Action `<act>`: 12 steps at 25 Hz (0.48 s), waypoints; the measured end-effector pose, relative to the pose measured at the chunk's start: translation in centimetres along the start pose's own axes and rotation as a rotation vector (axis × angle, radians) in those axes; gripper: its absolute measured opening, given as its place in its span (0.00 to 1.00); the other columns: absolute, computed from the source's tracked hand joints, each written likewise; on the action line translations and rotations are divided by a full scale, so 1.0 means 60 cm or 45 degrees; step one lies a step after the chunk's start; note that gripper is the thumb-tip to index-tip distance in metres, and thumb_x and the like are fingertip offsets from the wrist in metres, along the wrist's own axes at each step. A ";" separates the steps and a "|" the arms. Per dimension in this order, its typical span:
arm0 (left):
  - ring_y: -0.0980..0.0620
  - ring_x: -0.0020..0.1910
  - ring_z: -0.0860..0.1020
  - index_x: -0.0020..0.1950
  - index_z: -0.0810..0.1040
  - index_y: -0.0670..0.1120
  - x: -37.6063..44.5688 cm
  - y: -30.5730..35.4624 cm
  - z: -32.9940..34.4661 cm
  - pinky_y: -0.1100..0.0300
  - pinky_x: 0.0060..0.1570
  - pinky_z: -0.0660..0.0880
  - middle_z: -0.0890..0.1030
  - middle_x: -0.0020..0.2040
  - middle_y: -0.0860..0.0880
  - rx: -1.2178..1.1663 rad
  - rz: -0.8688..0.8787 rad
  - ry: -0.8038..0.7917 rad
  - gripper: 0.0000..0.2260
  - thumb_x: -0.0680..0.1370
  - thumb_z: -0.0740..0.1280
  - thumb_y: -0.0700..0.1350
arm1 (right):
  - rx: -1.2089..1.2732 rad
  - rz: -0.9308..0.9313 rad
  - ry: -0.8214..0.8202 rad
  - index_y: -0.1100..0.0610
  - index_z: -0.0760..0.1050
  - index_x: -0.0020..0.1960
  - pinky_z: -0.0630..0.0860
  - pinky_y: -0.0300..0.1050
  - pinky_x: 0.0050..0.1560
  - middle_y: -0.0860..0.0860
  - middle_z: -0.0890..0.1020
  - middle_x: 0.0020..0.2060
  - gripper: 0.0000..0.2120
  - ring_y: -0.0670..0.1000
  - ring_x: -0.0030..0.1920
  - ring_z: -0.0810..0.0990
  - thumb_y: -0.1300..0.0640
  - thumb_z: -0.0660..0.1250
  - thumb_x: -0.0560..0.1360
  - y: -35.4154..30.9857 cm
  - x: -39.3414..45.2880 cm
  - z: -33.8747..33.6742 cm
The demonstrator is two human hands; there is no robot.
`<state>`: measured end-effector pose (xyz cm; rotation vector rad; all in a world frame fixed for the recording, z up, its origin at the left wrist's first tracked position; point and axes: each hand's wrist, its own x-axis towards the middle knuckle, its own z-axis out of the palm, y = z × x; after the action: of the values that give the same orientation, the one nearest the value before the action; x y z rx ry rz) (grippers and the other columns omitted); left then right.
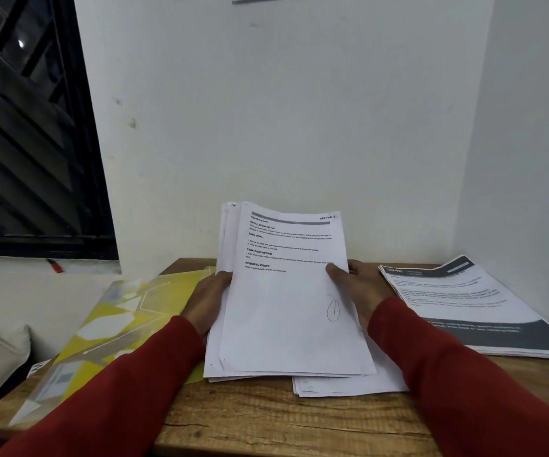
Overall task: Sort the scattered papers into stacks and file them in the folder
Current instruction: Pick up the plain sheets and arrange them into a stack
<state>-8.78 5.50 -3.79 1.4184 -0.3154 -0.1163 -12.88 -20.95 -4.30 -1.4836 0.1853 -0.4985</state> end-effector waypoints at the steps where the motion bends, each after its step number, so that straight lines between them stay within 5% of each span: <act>1: 0.50 0.40 0.85 0.53 0.81 0.42 -0.001 -0.001 0.001 0.60 0.38 0.79 0.86 0.45 0.46 0.011 0.008 -0.014 0.10 0.82 0.61 0.44 | 0.044 0.010 -0.027 0.60 0.81 0.56 0.80 0.59 0.57 0.56 0.86 0.48 0.12 0.59 0.50 0.86 0.55 0.73 0.75 0.000 -0.001 0.000; 3: 0.50 0.39 0.85 0.55 0.81 0.43 -0.004 -0.005 -0.001 0.59 0.36 0.80 0.87 0.46 0.45 0.007 0.025 -0.050 0.08 0.80 0.68 0.46 | 0.121 0.012 -0.066 0.63 0.81 0.57 0.80 0.58 0.57 0.58 0.86 0.50 0.12 0.60 0.51 0.85 0.59 0.71 0.76 -0.001 -0.005 0.002; 8: 0.42 0.50 0.85 0.59 0.81 0.45 -0.006 -0.014 -0.003 0.47 0.50 0.81 0.85 0.53 0.43 -0.062 0.038 -0.071 0.34 0.57 0.81 0.57 | 0.185 -0.069 0.166 0.65 0.80 0.52 0.81 0.56 0.55 0.61 0.85 0.47 0.10 0.61 0.47 0.84 0.64 0.75 0.72 -0.013 -0.008 -0.002; 12: 0.43 0.52 0.84 0.60 0.80 0.46 -0.011 -0.007 0.001 0.50 0.52 0.81 0.86 0.52 0.45 -0.100 0.050 -0.026 0.19 0.73 0.73 0.55 | 0.235 -0.027 0.191 0.61 0.79 0.44 0.80 0.60 0.54 0.60 0.84 0.42 0.04 0.59 0.43 0.82 0.64 0.73 0.74 -0.023 -0.011 -0.007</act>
<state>-9.40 5.57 -4.27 1.3337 -0.3515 -0.1101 -13.90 -21.07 -3.11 -1.2698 0.2350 -0.6281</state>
